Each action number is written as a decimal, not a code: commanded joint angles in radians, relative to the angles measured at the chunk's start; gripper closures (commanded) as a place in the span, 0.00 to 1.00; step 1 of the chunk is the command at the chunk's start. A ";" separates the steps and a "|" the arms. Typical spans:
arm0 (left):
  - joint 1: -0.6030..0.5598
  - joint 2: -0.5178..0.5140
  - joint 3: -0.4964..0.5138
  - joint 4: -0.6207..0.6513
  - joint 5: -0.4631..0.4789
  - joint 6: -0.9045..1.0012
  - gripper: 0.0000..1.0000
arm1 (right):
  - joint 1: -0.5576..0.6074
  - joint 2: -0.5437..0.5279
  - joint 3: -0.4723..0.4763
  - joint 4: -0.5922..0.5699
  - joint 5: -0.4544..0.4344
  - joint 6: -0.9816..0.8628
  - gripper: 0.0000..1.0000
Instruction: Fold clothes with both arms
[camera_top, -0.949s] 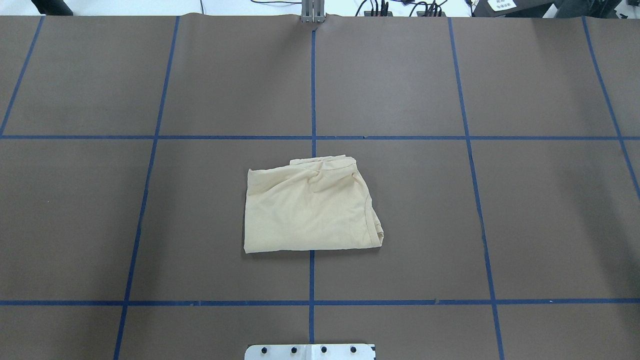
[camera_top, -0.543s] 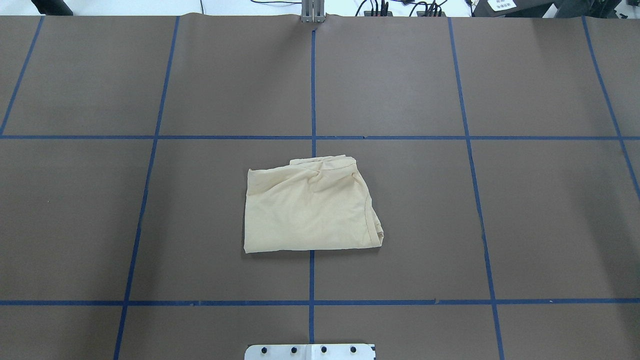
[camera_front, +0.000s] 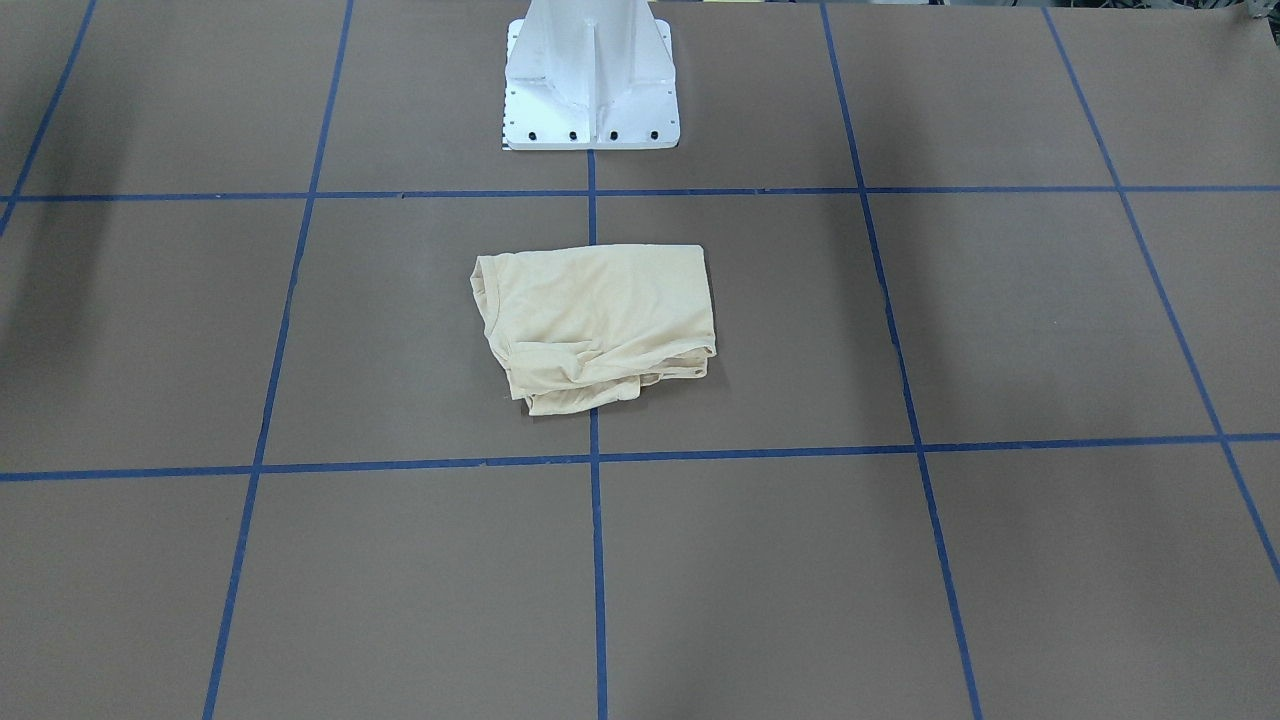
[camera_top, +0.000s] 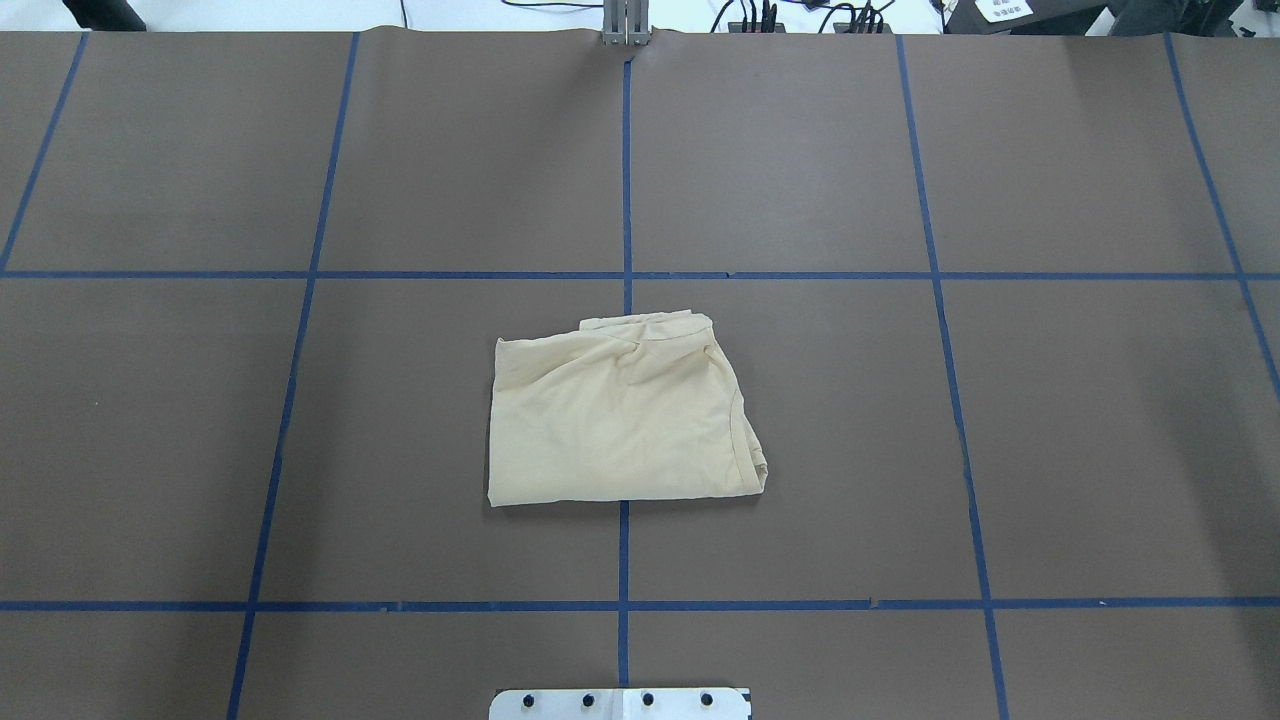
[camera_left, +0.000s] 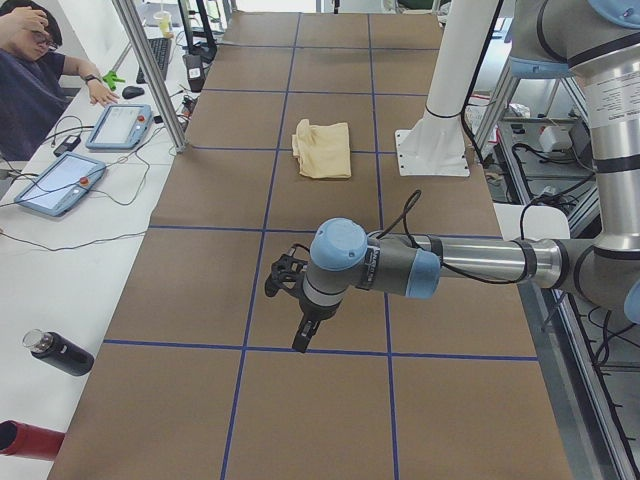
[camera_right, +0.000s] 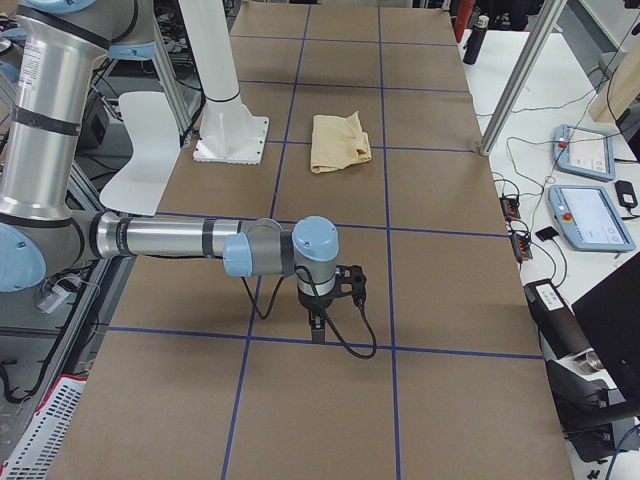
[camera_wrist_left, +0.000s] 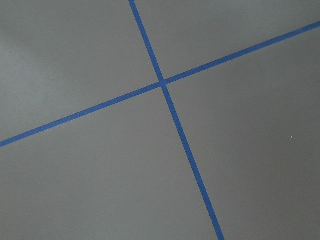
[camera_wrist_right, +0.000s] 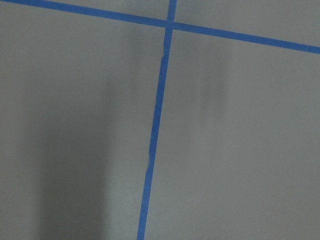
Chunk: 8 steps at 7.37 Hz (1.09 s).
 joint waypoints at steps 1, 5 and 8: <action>0.000 0.001 -0.001 -0.002 0.002 0.001 0.00 | 0.000 0.006 -0.004 -0.002 0.024 0.004 0.00; 0.000 0.001 0.001 -0.002 0.002 -0.009 0.00 | 0.000 0.006 -0.003 0.000 0.064 0.001 0.00; -0.002 0.005 0.002 0.001 0.005 -0.010 0.00 | 0.000 0.008 -0.003 0.000 0.064 0.001 0.00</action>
